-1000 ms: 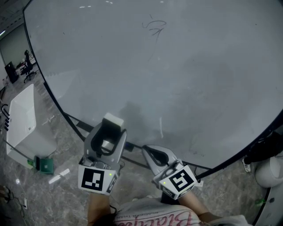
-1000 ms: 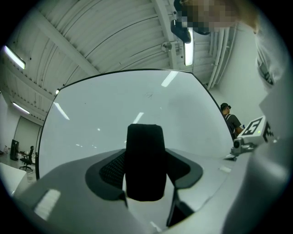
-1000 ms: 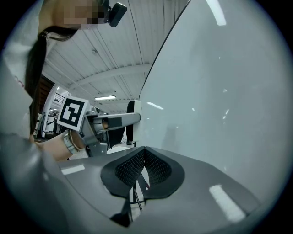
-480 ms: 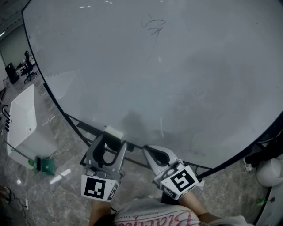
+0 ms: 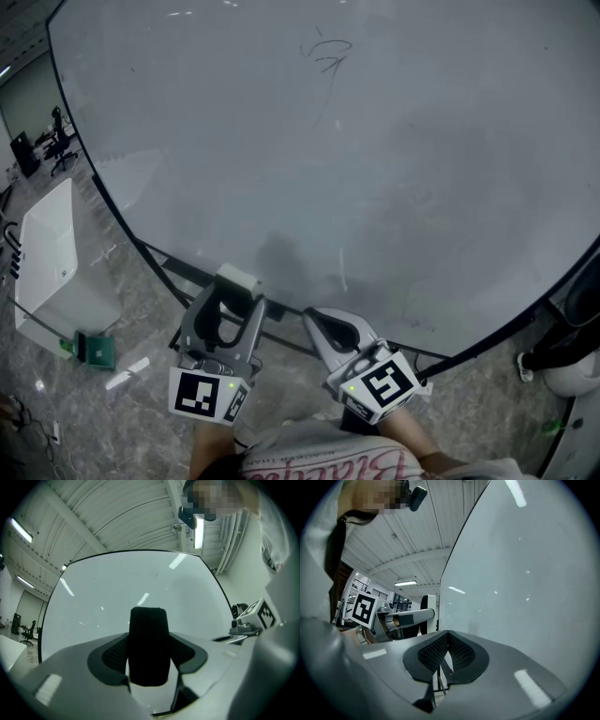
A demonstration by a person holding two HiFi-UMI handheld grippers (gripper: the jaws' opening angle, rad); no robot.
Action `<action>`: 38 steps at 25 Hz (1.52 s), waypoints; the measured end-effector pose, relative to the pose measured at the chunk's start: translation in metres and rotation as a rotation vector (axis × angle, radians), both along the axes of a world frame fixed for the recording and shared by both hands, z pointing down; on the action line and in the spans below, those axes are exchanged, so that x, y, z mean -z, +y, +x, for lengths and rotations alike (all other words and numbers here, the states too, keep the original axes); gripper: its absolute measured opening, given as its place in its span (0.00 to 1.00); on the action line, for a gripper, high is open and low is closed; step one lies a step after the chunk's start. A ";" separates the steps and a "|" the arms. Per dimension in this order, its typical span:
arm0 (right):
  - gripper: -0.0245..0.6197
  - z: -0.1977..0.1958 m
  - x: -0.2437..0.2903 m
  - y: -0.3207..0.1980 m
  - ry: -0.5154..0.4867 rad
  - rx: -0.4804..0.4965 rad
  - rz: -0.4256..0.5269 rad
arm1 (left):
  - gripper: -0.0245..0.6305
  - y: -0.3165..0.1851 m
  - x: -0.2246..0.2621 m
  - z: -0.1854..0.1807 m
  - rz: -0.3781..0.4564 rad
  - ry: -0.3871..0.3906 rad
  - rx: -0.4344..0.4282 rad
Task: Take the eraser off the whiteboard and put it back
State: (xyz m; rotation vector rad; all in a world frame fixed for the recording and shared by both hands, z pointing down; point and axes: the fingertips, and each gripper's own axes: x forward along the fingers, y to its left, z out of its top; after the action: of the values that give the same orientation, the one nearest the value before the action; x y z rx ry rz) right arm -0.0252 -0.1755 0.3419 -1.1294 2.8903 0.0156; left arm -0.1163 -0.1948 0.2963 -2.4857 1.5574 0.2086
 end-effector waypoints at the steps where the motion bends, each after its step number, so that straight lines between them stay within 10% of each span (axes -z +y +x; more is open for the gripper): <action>1: 0.04 0.000 0.000 0.000 0.000 0.000 -0.001 | 0.41 -0.001 0.000 0.000 -0.001 0.000 0.002; 38: 0.04 0.015 -0.002 0.001 0.016 -0.035 -0.011 | 0.42 -0.093 0.124 0.036 0.144 -0.183 0.002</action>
State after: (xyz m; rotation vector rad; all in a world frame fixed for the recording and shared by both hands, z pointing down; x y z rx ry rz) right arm -0.0105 -0.1750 0.3437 -1.1874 2.8880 0.0093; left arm -0.0803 -0.2883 0.1723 -2.3213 1.4196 0.0862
